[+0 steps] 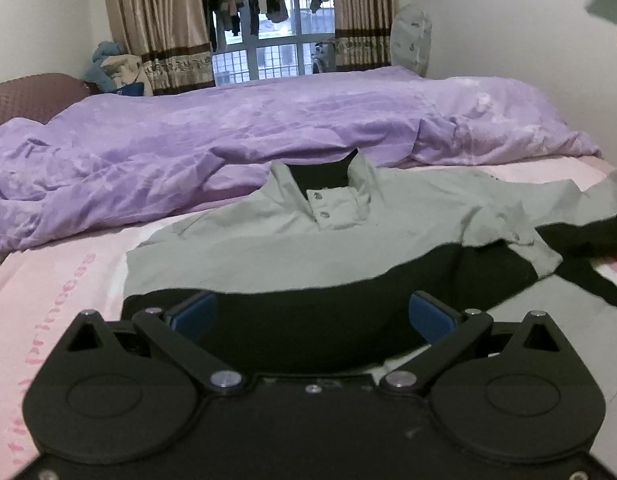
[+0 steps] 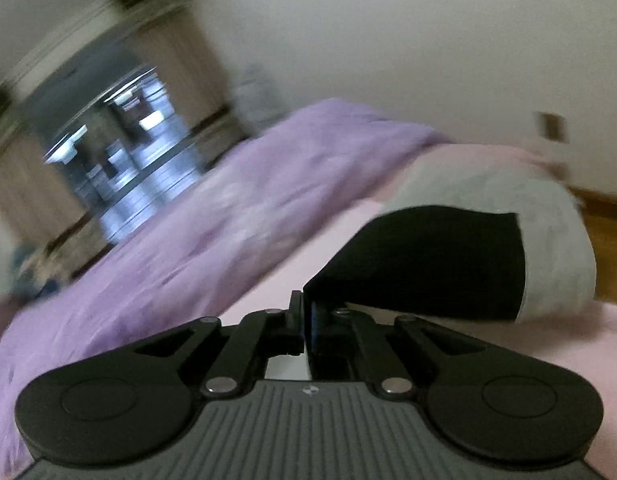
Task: Fold large clothes
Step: 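Reach the right tool to the other sleeve cuff and grasp it, then lift the held sleeve with the right tool and carry it across the body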
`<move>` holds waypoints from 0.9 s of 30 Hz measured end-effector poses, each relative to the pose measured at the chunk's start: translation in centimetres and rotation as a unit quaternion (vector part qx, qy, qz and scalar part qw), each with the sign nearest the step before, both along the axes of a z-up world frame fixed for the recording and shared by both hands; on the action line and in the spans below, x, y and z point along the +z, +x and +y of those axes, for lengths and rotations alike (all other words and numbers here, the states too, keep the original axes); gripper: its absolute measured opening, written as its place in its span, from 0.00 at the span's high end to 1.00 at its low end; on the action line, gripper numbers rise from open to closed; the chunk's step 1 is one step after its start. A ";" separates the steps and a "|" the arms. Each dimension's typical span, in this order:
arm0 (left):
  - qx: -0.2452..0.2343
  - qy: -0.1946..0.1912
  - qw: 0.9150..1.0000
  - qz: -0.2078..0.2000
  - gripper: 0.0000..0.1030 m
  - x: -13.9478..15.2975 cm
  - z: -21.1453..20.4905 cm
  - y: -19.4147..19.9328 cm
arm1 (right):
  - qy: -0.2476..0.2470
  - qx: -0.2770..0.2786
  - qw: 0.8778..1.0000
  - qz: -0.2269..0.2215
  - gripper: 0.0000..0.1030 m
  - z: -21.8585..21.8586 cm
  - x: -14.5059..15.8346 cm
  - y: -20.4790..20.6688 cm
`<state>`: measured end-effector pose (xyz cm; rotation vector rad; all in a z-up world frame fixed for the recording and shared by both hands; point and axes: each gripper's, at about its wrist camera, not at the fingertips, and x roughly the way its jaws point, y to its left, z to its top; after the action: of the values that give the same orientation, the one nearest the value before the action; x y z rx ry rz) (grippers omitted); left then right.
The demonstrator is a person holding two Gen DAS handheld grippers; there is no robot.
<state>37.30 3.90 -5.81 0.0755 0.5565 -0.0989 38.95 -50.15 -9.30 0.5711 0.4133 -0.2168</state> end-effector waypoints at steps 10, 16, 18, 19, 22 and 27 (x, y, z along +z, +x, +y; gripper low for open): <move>-0.005 0.001 1.000 0.001 0.00 -0.5 -1.5 0.2 | -0.044 0.085 0.989 0.111 0.81 7.7 -8.0 3.3; -0.001 -0.028 1.000 0.005 0.00 -0.7 -0.8 0.3 | -0.005 0.083 0.994 0.077 0.30 6.4 -5.1 -0.4; -0.006 -0.026 1.000 0.003 0.00 -0.6 -1.0 0.0 | 0.003 0.043 0.997 0.066 0.23 5.5 -4.8 -1.0; -0.011 -0.026 1.000 0.001 0.00 -0.6 -1.2 -0.2 | 0.008 0.018 0.998 0.065 0.22 4.6 -4.7 -1.5; -0.020 -0.024 0.999 -0.005 0.00 -0.3 -1.5 -0.5 | 0.078 -0.044 0.994 0.055 0.22 0.7 -5.6 -3.3; -0.029 -0.024 0.999 -0.010 0.00 -0.2 -2.0 -0.9 | 0.289 -0.099 0.952 0.024 0.22 -4.0 -10.1 -4.1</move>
<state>36.38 1.87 -6.01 0.0468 0.5317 -0.1675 34.87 -54.13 -19.45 1.1893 0.4675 -0.3048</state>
